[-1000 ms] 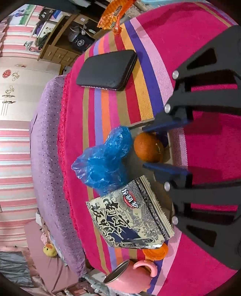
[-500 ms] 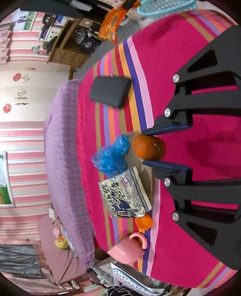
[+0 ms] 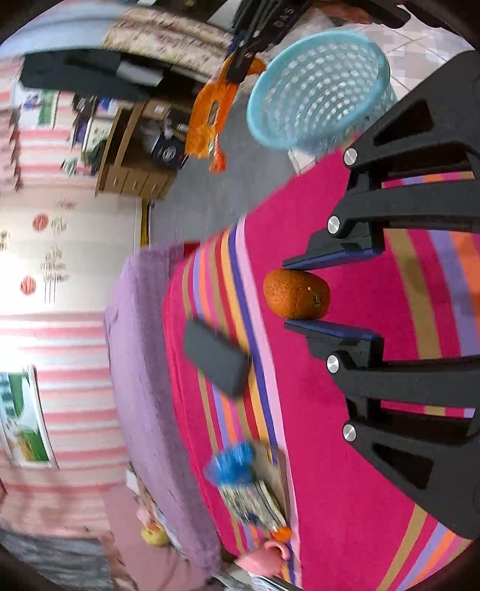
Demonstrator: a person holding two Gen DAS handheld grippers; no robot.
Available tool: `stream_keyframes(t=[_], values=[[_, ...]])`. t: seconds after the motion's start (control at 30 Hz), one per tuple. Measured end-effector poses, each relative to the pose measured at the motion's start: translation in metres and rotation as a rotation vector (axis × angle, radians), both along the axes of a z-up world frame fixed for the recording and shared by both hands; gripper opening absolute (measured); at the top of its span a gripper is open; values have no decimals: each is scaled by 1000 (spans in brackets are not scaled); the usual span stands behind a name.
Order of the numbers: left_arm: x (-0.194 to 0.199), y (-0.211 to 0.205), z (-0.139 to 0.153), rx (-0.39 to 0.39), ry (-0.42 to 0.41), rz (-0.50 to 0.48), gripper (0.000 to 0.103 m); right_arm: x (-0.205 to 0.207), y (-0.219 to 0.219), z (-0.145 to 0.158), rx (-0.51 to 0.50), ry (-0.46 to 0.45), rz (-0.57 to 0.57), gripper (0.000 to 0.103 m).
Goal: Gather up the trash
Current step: 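Carry the orange and the snack wrapper over the blue basket, then open the left gripper over the basket while the right releases the wrapper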
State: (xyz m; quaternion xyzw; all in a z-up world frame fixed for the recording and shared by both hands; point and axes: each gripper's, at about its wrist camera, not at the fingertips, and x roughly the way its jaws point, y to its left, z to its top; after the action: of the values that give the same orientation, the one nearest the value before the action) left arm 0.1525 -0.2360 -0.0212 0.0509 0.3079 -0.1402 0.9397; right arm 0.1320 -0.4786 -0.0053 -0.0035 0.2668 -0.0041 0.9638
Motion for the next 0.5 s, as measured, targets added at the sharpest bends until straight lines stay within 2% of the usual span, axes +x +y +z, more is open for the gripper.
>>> stream_keyframes(t=[0.1, 0.33, 0.5], values=[[-8, -40, -5, -2, 14, -56, 26, -12, -28, -7, -18, 21, -39, 16], [-19, -123, -16, 6, 16, -162, 26, -35, -90, -24, 19, 43, -140, 16], [-18, -168, -25, 27, 25, -216, 26, -38, -106, -30, 28, 48, -178, 16]])
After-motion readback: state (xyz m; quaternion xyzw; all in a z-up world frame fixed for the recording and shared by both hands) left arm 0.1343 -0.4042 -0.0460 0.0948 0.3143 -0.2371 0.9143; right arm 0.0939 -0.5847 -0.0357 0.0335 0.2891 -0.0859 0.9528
